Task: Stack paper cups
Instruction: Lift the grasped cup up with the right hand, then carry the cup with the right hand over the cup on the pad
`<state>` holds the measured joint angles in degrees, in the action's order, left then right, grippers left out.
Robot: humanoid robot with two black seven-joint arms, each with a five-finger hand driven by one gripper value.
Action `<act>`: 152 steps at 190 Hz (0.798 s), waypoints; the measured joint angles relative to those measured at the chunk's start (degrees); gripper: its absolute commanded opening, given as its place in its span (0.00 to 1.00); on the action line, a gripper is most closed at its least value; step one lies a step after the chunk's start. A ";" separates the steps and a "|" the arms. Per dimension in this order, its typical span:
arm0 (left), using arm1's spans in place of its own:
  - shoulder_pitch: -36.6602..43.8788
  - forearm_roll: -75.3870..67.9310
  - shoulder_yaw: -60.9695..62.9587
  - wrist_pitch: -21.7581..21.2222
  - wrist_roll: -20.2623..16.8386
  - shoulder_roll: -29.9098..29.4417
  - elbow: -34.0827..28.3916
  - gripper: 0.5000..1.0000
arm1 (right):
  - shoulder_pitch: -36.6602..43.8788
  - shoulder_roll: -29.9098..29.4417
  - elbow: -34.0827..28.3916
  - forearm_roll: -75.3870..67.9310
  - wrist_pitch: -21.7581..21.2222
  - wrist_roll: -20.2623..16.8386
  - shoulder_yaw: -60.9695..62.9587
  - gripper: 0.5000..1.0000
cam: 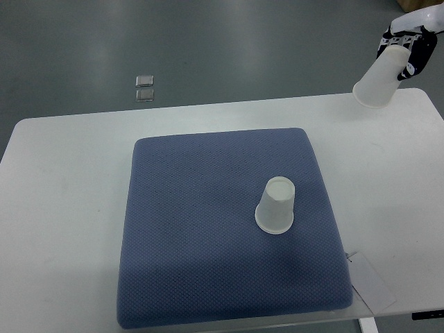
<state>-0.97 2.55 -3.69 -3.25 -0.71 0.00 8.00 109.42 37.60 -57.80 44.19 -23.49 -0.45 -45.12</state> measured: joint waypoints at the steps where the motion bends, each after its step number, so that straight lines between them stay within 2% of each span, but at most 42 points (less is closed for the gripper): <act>1: 0.00 0.00 0.00 0.00 0.00 0.00 0.00 1.00 | 0.06 0.01 -0.06 0.00 -0.06 0.00 -0.01 0.41; 59: -0.01 0.00 0.00 0.00 0.00 0.00 0.00 1.00 | 5.79 1.05 -6.79 0.17 -5.43 0.08 -0.04 0.41; 152: -0.01 0.00 0.00 0.00 0.02 0.00 0.00 1.00 | 13.20 0.66 -17.60 -0.46 -8.05 0.48 0.34 0.41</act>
<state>-0.98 2.55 -3.69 -3.25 -0.69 0.00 8.00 122.62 38.27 -75.40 43.74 -31.54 0.03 -44.79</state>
